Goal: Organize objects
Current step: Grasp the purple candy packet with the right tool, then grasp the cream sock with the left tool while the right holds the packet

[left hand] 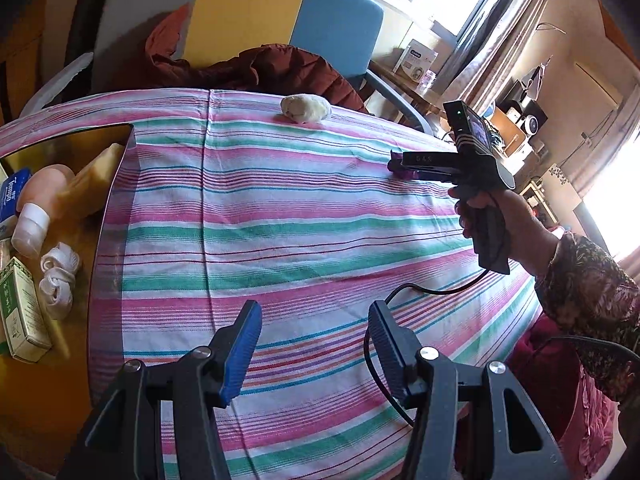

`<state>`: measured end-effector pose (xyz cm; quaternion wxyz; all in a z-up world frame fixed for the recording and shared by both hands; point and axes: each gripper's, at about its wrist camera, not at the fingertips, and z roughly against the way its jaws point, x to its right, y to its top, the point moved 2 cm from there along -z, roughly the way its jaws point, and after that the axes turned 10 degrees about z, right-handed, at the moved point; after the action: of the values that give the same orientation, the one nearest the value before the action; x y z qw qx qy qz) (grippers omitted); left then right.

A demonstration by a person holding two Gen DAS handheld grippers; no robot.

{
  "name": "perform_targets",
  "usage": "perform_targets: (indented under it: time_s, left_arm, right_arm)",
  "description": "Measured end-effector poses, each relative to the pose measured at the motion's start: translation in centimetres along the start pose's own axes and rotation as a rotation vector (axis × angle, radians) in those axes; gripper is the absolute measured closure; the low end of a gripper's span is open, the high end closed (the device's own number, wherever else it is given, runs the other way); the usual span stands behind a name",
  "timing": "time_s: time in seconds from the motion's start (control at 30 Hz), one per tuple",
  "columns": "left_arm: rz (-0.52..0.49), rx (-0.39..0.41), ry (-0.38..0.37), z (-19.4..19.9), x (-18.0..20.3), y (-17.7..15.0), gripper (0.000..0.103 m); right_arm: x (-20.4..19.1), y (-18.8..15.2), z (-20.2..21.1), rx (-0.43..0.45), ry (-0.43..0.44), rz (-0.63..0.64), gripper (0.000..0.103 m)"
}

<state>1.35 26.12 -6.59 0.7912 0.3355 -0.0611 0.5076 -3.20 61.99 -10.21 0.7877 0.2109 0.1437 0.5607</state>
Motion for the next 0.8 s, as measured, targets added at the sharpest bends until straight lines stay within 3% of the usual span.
perform_targets:
  time_s: [0.03, 0.1, 0.27, 0.33, 0.37, 0.47, 0.57, 0.6, 0.7, 0.8]
  left_arm:
    - [0.0, -0.003, 0.001, -0.2, 0.1, 0.1, 0.047]
    - [-0.002, -0.009, 0.002, -0.5, 0.2, 0.3, 0.047]
    - [-0.007, -0.023, -0.009, -1.1, 0.7, 0.5, 0.047]
    - [-0.014, -0.024, -0.012, -1.2, 0.8, 0.5, 0.047]
    - [-0.018, -0.025, -0.012, -1.3, 0.9, 0.5, 0.047]
    - [-0.022, -0.028, -0.01, -1.4, 0.9, 0.4, 0.047]
    - [-0.015, -0.028, -0.006, -1.4, 0.8, 0.5, 0.047]
    - [-0.012, -0.027, -0.004, -1.4, 0.7, 0.6, 0.047]
    - [0.0, -0.029, 0.0, -1.8, 0.6, 1.4, 0.047]
    - [0.003, -0.029, 0.008, -2.6, 0.6, 2.8, 0.047]
  right_arm:
    - [-0.1, -0.1, -0.3, -0.009, 0.011, 0.001, 0.045]
    - [0.0, -0.2, -0.2, 0.001, 0.01, 0.004, 0.047]
    - [-0.2, -0.3, 0.0, 0.012, 0.109, -0.023, 0.043]
    - [-0.2, -0.3, 0.1, 0.009, 0.143, -0.057, 0.015]
    - [-0.2, -0.3, 0.3, 0.022, 0.142, -0.076, 0.012]
    - [0.1, 0.1, -0.1, 0.014, 0.137, -0.091, 0.016]
    - [-0.2, 0.2, -0.5, 0.002, 0.101, -0.074, 0.031]
    - [-0.3, 0.2, -0.4, 0.006, 0.093, -0.06, 0.042]
    - [-0.5, 0.1, -0.2, 0.002, 0.111, -0.056, 0.054]
    - [-0.7, -0.5, 0.4, -0.014, 0.134, -0.07, 0.055]
